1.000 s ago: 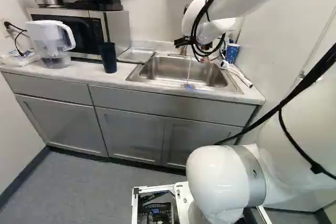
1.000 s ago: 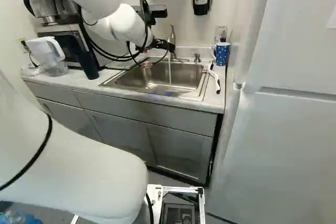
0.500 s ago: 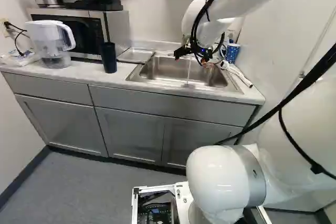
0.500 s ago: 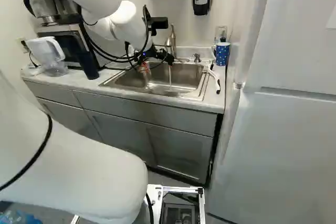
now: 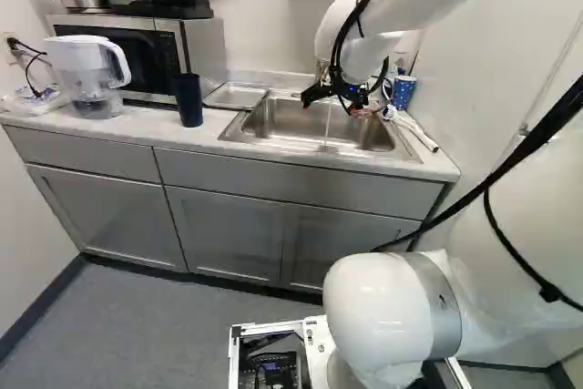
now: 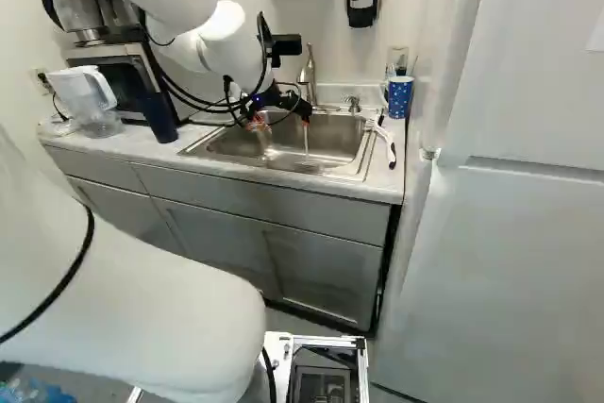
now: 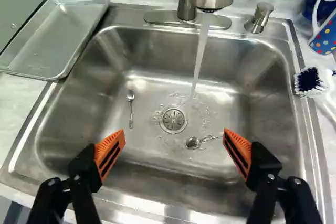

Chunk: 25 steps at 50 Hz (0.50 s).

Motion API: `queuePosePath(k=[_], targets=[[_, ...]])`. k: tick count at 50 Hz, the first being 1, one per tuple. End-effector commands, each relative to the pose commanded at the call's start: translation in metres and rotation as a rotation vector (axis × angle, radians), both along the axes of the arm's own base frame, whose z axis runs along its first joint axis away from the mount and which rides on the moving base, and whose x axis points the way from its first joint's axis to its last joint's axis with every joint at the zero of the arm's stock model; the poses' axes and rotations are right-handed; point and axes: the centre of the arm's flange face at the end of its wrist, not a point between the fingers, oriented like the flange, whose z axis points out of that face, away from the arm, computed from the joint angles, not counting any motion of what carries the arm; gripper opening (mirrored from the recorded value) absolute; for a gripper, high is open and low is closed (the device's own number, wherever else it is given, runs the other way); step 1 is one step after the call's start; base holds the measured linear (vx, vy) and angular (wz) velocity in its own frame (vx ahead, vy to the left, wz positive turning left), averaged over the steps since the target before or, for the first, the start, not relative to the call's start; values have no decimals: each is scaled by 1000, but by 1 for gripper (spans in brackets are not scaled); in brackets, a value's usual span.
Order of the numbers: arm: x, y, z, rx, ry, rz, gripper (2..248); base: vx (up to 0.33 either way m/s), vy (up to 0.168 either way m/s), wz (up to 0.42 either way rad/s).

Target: Rinse the cup and place it in the tray

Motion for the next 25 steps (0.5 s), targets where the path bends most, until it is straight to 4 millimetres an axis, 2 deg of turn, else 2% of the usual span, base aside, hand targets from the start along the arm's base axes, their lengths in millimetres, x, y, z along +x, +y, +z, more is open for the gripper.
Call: queuePosePath(k=[25], targets=[[12, 37, 1, 0, 4, 91, 247, 0, 0, 0]])
